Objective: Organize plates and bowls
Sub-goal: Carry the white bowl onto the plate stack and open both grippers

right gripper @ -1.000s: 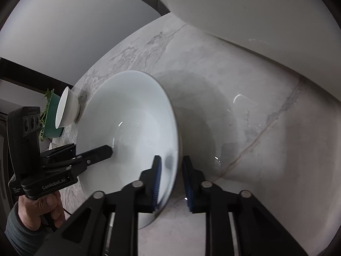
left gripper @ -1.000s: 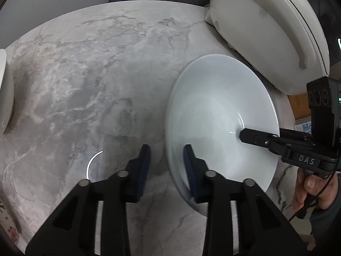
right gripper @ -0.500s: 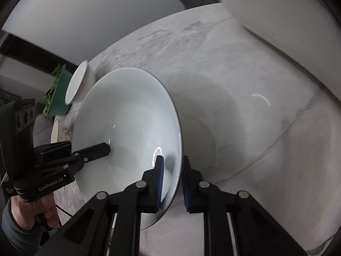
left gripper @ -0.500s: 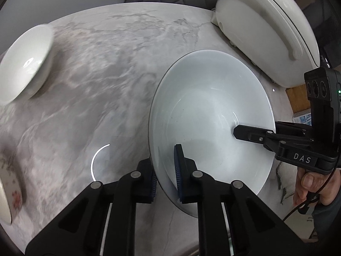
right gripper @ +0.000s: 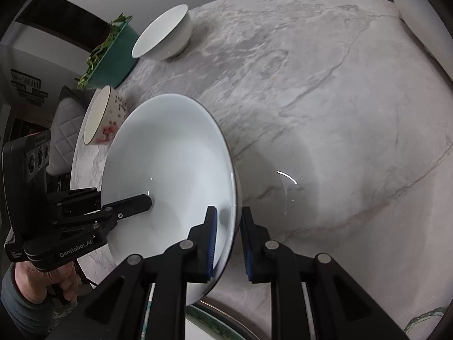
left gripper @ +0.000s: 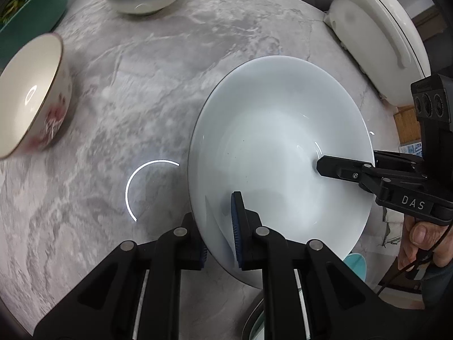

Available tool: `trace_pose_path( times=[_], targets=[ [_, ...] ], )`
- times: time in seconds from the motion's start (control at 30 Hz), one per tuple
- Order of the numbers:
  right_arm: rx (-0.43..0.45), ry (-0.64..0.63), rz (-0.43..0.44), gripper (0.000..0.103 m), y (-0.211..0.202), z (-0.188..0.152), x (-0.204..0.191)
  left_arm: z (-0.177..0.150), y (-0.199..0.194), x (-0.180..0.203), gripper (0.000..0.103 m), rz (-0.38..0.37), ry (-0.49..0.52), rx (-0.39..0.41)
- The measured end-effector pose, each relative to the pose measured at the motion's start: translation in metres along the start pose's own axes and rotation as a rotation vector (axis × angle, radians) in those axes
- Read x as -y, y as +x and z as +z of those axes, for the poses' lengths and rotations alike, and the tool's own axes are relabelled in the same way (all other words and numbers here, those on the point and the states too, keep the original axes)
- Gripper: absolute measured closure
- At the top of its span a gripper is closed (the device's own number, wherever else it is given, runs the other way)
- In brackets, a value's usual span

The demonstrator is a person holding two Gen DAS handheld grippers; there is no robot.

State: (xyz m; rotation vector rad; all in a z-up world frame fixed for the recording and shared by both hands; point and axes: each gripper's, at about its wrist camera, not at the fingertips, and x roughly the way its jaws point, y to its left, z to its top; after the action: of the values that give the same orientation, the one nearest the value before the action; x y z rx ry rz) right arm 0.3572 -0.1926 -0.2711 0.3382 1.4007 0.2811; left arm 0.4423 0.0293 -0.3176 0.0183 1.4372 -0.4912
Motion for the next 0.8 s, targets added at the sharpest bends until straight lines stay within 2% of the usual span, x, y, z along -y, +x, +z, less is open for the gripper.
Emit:
trace_pose_path(
  times=[0.33, 0.7, 0.77, 0.8],
  targets=[
    [-0.02, -0.012, -0.001, 0.084, 0.013, -0.004, -0.006, -0.021, 0.008, -0.006, 0.091, 0.011, -0.024, 0.002],
    [-0.025, -0.013, 0.008, 0.084, 0.023, -0.008, -0.005, -0.02, 0.014, -0.006, 0.09, 0.019, -0.043, 0.019],
    [-0.027, -0.009, 0.028, 0.076, 0.023, -0.009, -0.005, -0.019, 0.014, -0.008, 0.089, 0.009, -0.055, 0.017],
    [-0.026, -0.008, 0.04, 0.072, 0.022, -0.009, -0.005, -0.018, 0.013, -0.011, 0.084, 0.004, -0.067, 0.017]
  ],
)
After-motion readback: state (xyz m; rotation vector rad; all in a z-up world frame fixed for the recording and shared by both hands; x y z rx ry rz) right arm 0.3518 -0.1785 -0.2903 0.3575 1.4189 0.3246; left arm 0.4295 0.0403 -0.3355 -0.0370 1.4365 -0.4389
